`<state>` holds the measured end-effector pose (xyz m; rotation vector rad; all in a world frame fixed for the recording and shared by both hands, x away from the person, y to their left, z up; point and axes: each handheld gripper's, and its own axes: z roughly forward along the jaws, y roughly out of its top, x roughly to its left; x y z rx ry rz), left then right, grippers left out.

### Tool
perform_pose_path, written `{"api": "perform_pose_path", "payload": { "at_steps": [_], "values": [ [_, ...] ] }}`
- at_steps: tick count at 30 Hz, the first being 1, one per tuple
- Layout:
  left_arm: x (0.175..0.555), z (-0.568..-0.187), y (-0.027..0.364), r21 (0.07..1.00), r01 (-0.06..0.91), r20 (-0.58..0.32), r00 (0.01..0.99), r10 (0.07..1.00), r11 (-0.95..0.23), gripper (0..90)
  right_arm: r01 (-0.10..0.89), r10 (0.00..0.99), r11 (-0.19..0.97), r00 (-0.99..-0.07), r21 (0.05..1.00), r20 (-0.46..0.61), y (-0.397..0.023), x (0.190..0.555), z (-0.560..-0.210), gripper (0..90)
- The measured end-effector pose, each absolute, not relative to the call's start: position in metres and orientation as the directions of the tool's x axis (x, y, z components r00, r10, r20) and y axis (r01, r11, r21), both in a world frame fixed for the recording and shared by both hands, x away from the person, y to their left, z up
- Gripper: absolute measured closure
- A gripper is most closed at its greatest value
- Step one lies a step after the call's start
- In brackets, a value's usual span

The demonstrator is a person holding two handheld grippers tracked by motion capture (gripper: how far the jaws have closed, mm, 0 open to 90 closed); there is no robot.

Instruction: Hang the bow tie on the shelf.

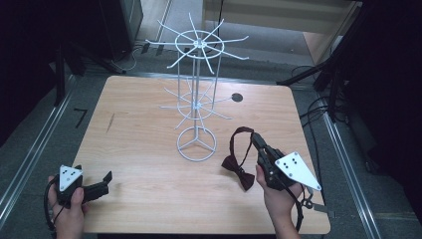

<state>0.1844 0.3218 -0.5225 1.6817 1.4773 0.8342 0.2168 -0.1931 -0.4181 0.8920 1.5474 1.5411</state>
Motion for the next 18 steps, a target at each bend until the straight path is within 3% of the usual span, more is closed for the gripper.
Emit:
{"api": "perform_pose_path", "payload": {
  "at_steps": [18],
  "values": [
    [0.184, -0.522, 0.322, 0.853, 0.517, 0.003, 0.128, 0.992, -0.070, 0.0, -0.012, 0.867, -0.005, -0.497, 1.000, -0.002, -0.186, 0.236, -0.408, 90.0]
  ]
}}
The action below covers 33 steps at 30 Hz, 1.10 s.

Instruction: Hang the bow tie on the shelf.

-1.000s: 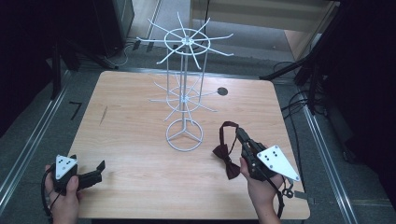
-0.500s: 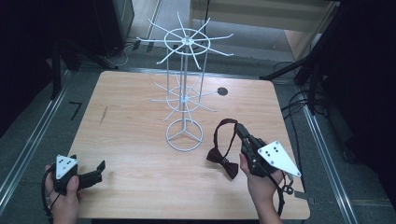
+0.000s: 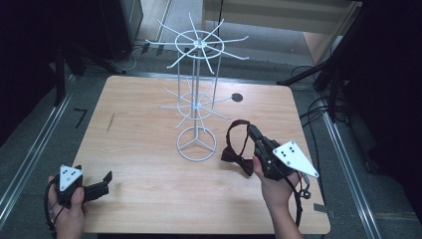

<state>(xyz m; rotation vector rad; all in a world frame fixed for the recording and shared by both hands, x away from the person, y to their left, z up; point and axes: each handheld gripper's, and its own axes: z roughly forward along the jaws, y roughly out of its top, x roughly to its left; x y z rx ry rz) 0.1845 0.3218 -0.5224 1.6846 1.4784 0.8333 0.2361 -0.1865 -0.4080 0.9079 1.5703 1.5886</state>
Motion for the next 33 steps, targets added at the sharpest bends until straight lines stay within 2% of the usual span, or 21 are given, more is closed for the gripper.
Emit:
{"api": "perform_pose_path", "payload": {
  "at_steps": [33],
  "values": [
    [0.185, -0.523, 0.322, 0.856, 0.513, -0.002, 0.130, 0.992, -0.066, 0.0, 0.063, 0.857, 0.036, -0.516, 0.997, 0.002, -0.157, 0.289, -0.407, 90.0]
  ]
}}
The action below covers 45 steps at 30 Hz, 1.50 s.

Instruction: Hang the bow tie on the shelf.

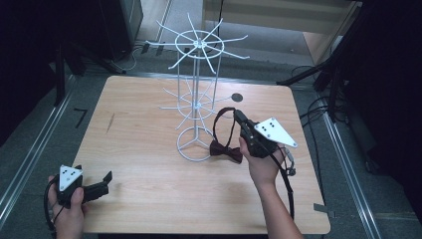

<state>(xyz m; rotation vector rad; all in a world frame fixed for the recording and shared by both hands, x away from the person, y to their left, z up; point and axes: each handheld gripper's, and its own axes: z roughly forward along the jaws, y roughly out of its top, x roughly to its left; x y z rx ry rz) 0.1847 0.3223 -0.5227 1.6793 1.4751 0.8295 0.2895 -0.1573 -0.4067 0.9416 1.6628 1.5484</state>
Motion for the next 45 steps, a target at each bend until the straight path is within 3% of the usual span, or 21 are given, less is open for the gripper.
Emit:
{"api": "perform_pose_path", "payload": {
  "at_steps": [16, 28, 32, 33, 34, 39, 45],
  "values": [
    [0.185, -0.523, 0.323, 0.855, 0.514, -0.003, 0.129, 0.992, -0.064, 0.0, 0.147, 0.835, -0.004, -0.544, 0.989, 0.085, -0.153, 0.304, -0.419, 90.0],
    [0.185, -0.523, 0.323, 0.856, 0.514, -0.007, 0.126, 0.992, -0.060, 0.0, 0.180, 0.821, 0.024, -0.565, 0.983, 0.083, -0.145, 0.308, -0.435, 90.0],
    [0.185, -0.523, 0.323, 0.855, 0.515, -0.007, 0.126, 0.992, -0.059, 0.0, 0.156, 0.835, 0.022, -0.547, 0.987, 0.068, -0.148, 0.306, -0.436, 70.3],
    [0.185, -0.523, 0.323, 0.855, 0.515, -0.007, 0.126, 0.992, -0.059, 0.0, 0.156, 0.835, 0.022, -0.547, 0.987, 0.068, -0.148, 0.306, -0.436, 70.3],
    [0.185, -0.523, 0.323, 0.855, 0.515, -0.006, 0.127, 0.992, -0.060, 0.0, 0.155, 0.841, 0.027, -0.538, 0.988, 0.061, -0.151, 0.305, -0.435, 62.7],
    [0.185, -0.523, 0.323, 0.855, 0.514, -0.006, 0.127, 0.992, -0.061, 0.0, 0.146, 0.844, 0.032, -0.534, 0.989, 0.052, -0.161, 0.301, -0.435, 51.6],
    [0.185, -0.523, 0.323, 0.854, 0.516, 0.001, 0.129, 0.992, -0.068, 0.0, 0.141, 0.836, 0.048, -0.547, 0.989, 0.038, -0.171, 0.294, -0.435, 44.3]
  ]
}}
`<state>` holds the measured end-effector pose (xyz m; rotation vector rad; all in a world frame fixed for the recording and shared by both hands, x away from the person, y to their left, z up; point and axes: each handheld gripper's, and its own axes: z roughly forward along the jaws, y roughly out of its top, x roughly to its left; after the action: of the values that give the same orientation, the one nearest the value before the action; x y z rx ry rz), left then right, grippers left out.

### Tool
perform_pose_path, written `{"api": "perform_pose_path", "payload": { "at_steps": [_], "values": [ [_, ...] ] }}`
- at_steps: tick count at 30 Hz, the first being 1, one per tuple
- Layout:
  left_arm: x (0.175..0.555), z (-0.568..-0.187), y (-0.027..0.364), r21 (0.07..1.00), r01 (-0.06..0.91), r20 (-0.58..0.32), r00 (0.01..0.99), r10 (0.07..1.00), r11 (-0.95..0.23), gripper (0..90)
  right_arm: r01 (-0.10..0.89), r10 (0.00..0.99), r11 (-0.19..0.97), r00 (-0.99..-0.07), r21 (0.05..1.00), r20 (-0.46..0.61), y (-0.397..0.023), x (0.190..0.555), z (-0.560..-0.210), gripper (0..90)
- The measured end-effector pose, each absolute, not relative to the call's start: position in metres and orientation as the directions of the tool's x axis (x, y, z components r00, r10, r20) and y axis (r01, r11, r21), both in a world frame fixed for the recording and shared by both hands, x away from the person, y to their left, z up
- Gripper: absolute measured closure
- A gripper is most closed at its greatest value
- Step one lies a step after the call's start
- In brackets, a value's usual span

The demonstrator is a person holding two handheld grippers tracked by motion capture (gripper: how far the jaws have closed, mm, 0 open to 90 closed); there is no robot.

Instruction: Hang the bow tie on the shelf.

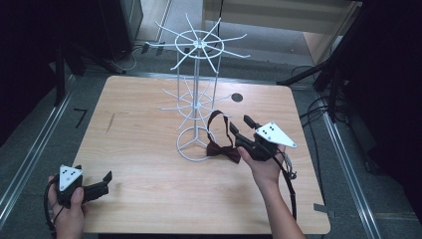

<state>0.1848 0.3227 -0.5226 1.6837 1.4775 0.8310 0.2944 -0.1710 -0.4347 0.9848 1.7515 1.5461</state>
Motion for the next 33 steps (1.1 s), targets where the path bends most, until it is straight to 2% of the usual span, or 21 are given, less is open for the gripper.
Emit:
{"api": "perform_pose_path", "payload": {
  "at_steps": [15, 25, 33],
  "values": [
    [0.185, -0.523, 0.322, 0.855, 0.514, 0.001, 0.126, 0.992, -0.066, 0.0, 0.154, 0.840, 0.041, -0.540, 0.987, 0.050, -0.201, 0.270, -0.434, 33.1],
    [0.185, -0.523, 0.321, 0.854, 0.515, 0.006, 0.126, 0.992, -0.070, 0.0, 0.195, 0.864, 0.062, -0.502, 0.979, 0.045, -0.227, 0.257, -0.443, 17.0],
    [0.184, -0.523, 0.321, 0.855, 0.514, 0.008, 0.126, 0.992, -0.072, 0.0, 0.205, 0.883, 0.079, -0.468, 0.976, 0.027, -0.244, 0.247, -0.451, 13.3]
  ]
}}
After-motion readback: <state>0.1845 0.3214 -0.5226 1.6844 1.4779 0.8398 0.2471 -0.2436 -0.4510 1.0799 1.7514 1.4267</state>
